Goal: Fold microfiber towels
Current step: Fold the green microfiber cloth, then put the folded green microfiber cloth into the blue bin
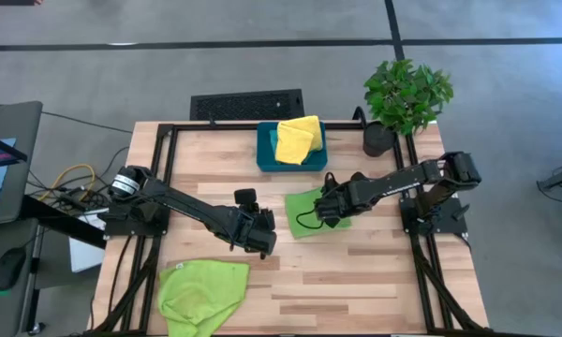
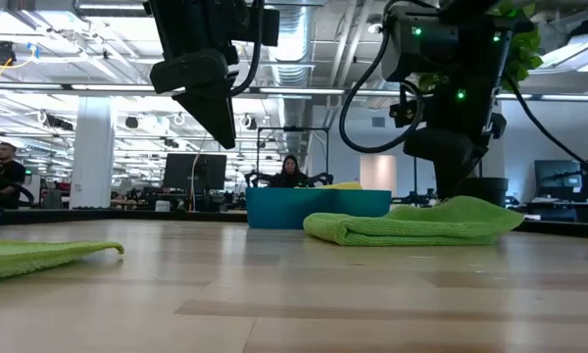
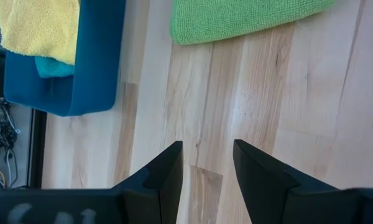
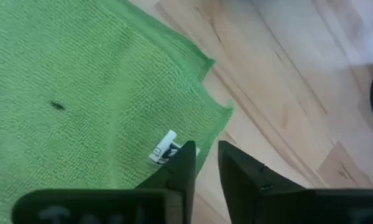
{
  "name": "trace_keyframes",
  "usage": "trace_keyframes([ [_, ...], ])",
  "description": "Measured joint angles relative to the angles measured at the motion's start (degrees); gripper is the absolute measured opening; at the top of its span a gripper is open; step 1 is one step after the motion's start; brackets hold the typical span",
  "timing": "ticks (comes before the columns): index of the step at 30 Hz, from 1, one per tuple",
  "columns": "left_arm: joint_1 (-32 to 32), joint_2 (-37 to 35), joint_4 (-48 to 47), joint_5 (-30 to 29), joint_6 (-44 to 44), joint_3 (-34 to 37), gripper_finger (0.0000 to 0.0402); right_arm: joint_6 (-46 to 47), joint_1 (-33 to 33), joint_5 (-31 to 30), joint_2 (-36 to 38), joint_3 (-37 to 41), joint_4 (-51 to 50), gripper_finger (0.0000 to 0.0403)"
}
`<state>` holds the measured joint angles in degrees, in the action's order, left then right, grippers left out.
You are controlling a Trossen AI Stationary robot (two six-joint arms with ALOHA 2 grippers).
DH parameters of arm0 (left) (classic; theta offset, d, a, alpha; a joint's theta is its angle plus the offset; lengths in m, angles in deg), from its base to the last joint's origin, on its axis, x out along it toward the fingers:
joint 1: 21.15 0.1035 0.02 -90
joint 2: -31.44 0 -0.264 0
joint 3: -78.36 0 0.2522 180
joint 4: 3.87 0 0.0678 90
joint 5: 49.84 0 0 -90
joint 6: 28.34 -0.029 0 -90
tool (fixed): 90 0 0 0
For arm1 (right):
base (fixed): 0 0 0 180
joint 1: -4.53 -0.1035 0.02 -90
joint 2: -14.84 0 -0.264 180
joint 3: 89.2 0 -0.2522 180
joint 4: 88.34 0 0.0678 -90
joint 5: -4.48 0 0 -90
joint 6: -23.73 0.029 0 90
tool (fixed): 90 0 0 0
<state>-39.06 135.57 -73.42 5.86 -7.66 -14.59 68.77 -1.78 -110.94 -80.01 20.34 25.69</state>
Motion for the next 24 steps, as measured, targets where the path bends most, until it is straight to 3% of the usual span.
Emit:
trace_keyframes([
  [8, 0.0, 0.0, 0.1, 0.5, 1.0, 0.0, 0.0135, 0.3, 0.1, 0.1, 0.5, 0.0, -0.1, 0.0158],
  [14, 0.7, 0.0, 0.7, 3.6, 2.6, 0.1, 0.0135, 1.2, -0.1, 0.1, 3.8, 0.0, -1.5, 0.0186],
  [19, 0.9, 0.0, 11.5, 3.8, -4.0, 3.8, 0.0135, 0.0, -0.2, 0.0, 8.3, 0.0, -1.6, 0.0196],
  [24, 0.8, 0.0, 26.9, 6.0, -16.3, 8.3, 0.0135, -0.5, -2.2, -0.4, 13.8, 0.0, -0.6, 0.0195],
])
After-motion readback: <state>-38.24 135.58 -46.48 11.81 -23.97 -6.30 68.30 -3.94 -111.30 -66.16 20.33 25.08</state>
